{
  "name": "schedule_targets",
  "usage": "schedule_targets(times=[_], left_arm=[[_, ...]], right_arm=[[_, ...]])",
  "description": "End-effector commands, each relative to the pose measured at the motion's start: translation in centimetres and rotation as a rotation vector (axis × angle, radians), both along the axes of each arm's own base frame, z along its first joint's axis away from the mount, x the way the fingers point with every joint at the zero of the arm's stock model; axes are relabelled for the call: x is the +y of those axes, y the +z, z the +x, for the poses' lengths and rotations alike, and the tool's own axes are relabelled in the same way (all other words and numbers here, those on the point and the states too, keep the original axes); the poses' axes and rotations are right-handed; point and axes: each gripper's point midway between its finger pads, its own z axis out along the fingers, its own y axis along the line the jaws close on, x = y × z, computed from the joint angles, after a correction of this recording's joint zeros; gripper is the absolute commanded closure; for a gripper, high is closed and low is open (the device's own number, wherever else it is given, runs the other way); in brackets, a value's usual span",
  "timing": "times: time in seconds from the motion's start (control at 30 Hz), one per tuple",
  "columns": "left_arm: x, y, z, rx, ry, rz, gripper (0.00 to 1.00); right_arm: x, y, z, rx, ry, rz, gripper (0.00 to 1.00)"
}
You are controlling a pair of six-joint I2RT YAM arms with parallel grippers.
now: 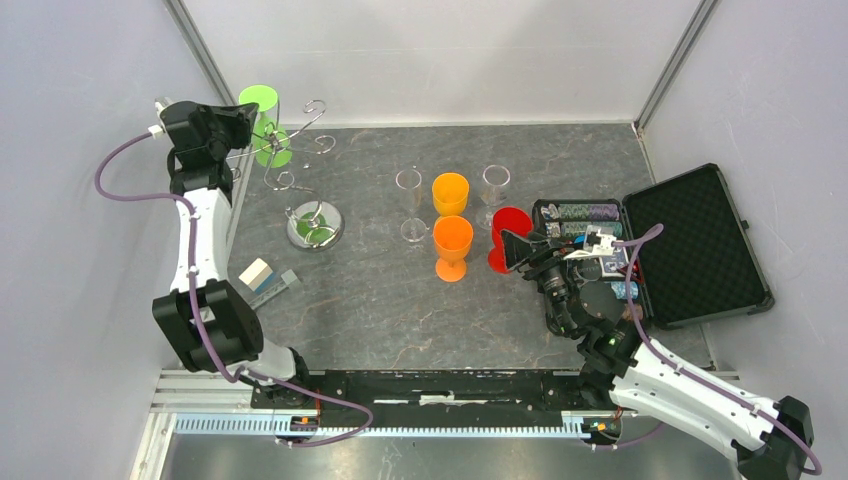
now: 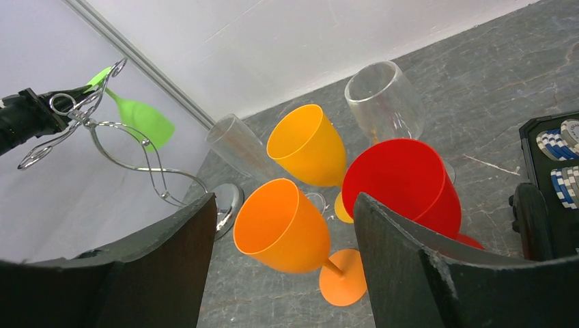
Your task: Take the wine glass off the wine glass rack
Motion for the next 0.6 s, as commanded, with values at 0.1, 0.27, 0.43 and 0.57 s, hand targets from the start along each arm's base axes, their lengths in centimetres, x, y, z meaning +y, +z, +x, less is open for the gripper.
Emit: schedule_targets(times=[0.1,0.27,0.43,0.57], left_arm=[[-0.3,2.8,-1.3,-0.075,0.006,-0.010,0.98],[-0.8,4.0,-1.1,-0.125,-0.022,-0.026,0.98],[-1.5,5.4,-0.5,-0.195,-0.078,-0.035,0.98],[-1.7,6.0,-0.5,-0.244,-0.088,-0.040,0.98]], right_arm=[[-0.1,0.2,0.0,-0.002,-0.008,0.018,0.22],[-0.2,0.2,0.0,-0.002,-0.008,0.020,0.22],[-0.1,0.1,0.0,0.000,-0.005,0.020,0.22],[-0.1,0.1,0.0,0.001,-0.006,0.020,0.23]])
